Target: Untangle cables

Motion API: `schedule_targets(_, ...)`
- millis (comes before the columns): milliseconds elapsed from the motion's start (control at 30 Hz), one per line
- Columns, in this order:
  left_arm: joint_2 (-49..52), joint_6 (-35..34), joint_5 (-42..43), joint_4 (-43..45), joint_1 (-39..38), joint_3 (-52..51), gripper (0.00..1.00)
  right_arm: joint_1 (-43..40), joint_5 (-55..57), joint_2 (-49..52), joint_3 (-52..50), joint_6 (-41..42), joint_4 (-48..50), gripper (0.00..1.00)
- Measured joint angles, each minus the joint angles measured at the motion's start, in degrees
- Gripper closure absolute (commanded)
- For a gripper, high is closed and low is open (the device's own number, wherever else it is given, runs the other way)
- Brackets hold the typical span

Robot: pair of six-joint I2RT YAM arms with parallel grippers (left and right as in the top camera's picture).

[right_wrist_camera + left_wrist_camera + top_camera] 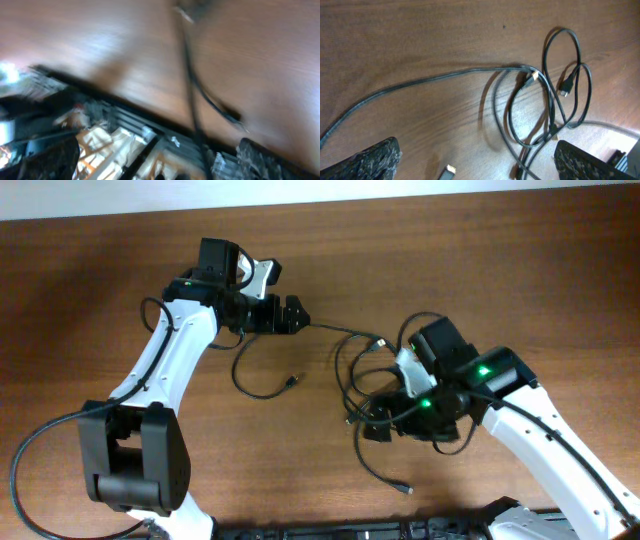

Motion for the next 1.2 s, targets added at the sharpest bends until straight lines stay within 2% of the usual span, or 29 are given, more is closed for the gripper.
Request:
schedule_targets(100, 0.0, -1.0, 0.0, -0.2, 0.0, 0.0, 0.01, -2.8, 17.2, 0.1, 1.2, 10.4, -10.3, 0.01)
schedule_targets(133, 0.0, -2.5, 0.0, -0.1, -0.2, 0.0, 0.01, -4.3, 21.0, 0.1, 2.5, 12.9, -10.4, 0.01)
schedule_targets(267, 0.0, -3.7, 0.0, 1.4, -5.4, 0.0, 0.01, -1.6, 17.3, 2.0, 3.0, 12.8, -8.9, 0.01)
schedule_targets(300, 0.0, -3.7, 0.0, 2.0, -6.5, 0.0, 0.01, -1.0, 13.5, 2.6, 2.6, 11.2, 1.6, 0.01)
schedule_targets(367, 0.1, -4.2, -1.1, 2.7, -6.3, 0.0, 0.01, -0.8, 4.3, 4.2, 2.0, 6.2, 33.3, 0.01)
schedule_targets(400, 0.1, -5.7, -1.9, 2.4, -4.1, 0.0, 0.01, -0.6, -1.1, 5.5, 2.9, 6.2, 45.1, 0.01)
schedule_targets(433, 0.1, -7.8, -1.9, 2.2, 1.5, 0.0, 0.01, 0.7, -7.8, 8.0, 3.3, 6.6, 53.2, 0.01)
schedule_targets(467, 0.1, -9.4, -0.9, 2.3, 8.4, 0.1, 0.01, 2.0, -10.1, 10.1, 3.3, 6.7, 52.2, 0.01)
schedule_targets(500, 0.1, -10.4, 2.7, 1.0, 14.8, 0.3, 0.01, 3.0, -10.7, 13.8, 3.3, 6.6, 45.4, 0.01)
schedule_targets(533, 0.1, -10.5, 4.5, -0.4, 17.3, 0.4, 0.01, 3.0, -10.4, 15.2, 3.2, 6.3, 40.9, 0.01)
schedule_targets(600, 0.1, -10.3, 6.4, -1.6, 17.7, 0.4, 0.01, 3.0, -6.9, 15.8, 3.1, 7.4, 30.9, 0.01)
schedule_targets(667, 0.1, -10.2, 5.3, -0.8, 14.5, 0.4, 0.01, 3.0, 1.4, 15.7, 4.2, 16.0, 16.2, 0.01)
schedule_targets(733, 0.1, -10.2, 2.1, -0.7, 9.4, 0.4, 0.01, 3.0, 4.4, 15.6, 4.5, 24.8, 8.8, 0.01)
schedule_targets(833, 0.1, -10.2, -1.7, -0.7, 3.3, 0.4, 0.01, 1.6, 6.7, 15.6, 4.7, 35.7, 4.3, 0.01)
schedule_targets(900, 0.1, -10.2, -2.6, -0.8, 0.6, 0.4, 0.01, -3.0, 8.8, 15.7, 9.0, 37.4, -5.0, 0.01)
schedule_targets(933, 0.1, -10.3, -3.4, -0.8, -0.5, 0.4, 0.01, -5.5, 13.0, 15.6, 13.8, 38.6, -13.2, 0.01)
schedule_targets(967, 0.1, -10.2, -4.2, -0.6, -1.6, 0.4, 0.01, -7.5, 17.5, 15.0, 18.2, 39.5, -16.9, 0.01)
schedule_targets(1033, 0.1, -10.2, -4.8, 0.7, -2.8, 0.4, 0.01, -9.9, 24.1, 14.9, 24.0, 37.4, -15.6, 0.01)
schedule_targets(1100, 0.1, -9.4, -3.8, 1.3, -5.1, 0.4, 0.01, -12.1, 29.2, 14.9, 25.7, 35.8, -13.8, 0.01)
schedule_targets(1167, 0.1, -2.1, 4.4, 1.4, -8.5, 0.4, 0.01, -19.6, 33.2, 15.0, 25.7, 35.1, -13.6, 0.01)
schedule_targets(1200, 0.1, 1.2, 6.7, 1.8, -11.8, 0.4, 0.01, -26.2, 33.2, 15.0, 25.7, 34.8, -14.9, 0.01)
